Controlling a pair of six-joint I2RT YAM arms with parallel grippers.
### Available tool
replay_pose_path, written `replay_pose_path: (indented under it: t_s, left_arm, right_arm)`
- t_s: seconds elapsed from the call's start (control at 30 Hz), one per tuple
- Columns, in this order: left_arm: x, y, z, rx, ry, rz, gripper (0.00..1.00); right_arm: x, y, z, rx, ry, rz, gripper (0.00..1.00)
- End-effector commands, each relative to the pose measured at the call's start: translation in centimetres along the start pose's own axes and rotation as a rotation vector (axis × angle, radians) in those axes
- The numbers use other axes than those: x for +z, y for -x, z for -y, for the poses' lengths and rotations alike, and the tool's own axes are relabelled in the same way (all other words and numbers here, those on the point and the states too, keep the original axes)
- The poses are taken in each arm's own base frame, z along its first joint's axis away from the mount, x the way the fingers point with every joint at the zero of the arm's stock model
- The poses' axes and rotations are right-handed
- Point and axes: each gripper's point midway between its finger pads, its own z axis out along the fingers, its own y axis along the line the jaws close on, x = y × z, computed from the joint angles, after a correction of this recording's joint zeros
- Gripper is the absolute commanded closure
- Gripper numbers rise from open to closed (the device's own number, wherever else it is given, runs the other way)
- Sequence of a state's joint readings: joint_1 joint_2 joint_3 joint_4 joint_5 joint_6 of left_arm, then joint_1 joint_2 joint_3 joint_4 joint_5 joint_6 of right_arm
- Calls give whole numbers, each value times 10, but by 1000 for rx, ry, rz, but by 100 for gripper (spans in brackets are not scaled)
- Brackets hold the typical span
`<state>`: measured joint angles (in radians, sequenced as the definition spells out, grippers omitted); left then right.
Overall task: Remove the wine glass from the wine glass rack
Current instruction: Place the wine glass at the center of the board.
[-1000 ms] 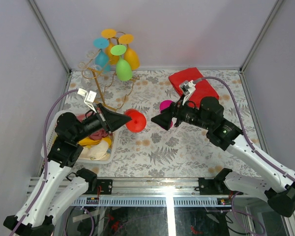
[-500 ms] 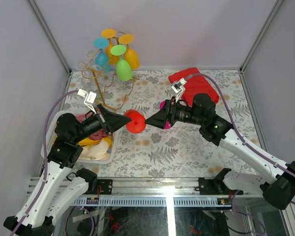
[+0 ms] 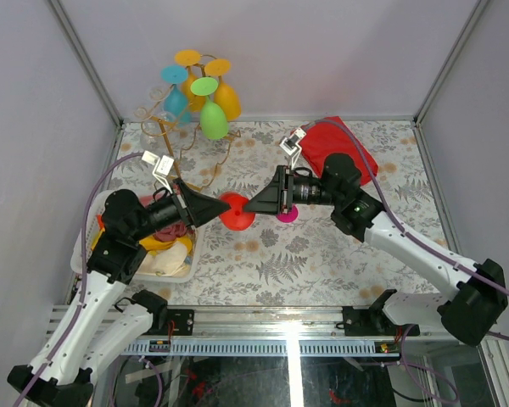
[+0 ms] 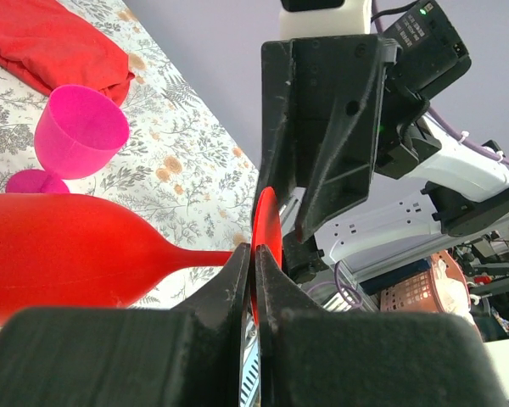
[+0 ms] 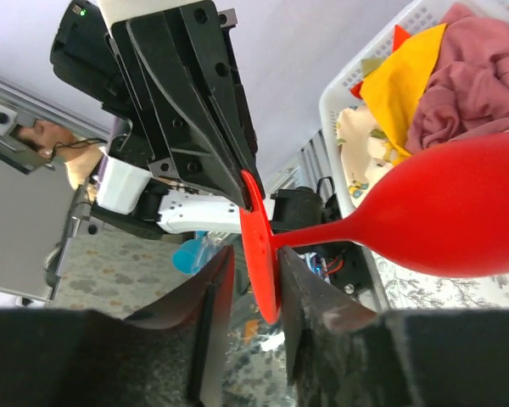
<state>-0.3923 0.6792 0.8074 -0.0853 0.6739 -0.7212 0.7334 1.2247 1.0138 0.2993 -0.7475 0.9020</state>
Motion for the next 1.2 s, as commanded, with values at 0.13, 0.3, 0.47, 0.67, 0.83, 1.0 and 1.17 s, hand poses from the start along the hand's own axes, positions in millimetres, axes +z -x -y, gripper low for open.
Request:
replay_pose_path:
  t_s: [0.13, 0.3, 0.47, 0.67, 0.83, 1.0, 1.17]
  left_arm:
    - [-1, 6, 13, 33, -55, 25, 100]
    - [1, 6, 11, 27, -45, 19, 100]
    - [3, 5, 12, 19, -56, -3, 92]
    - [3, 3, 12, 10, -55, -12, 70]
    - [4, -2, 12, 3, -71, -43, 54]
    - [2, -11, 10, -13, -70, -84, 51]
    - [1, -18, 10, -32, -80, -107, 49]
  right_arm:
    - [1, 19, -47, -60, 165, 13, 100]
    - [-3, 22, -47, -92, 139, 51, 100]
    - [-5, 25, -47, -119, 121, 67, 100]
    - [-8, 29, -51, -136, 117, 84, 100]
    - [-11, 33, -50, -161, 94, 115, 100]
    - [-13, 36, -44, -180, 54, 146, 100]
    - [-14, 37, -41, -180, 37, 166, 100]
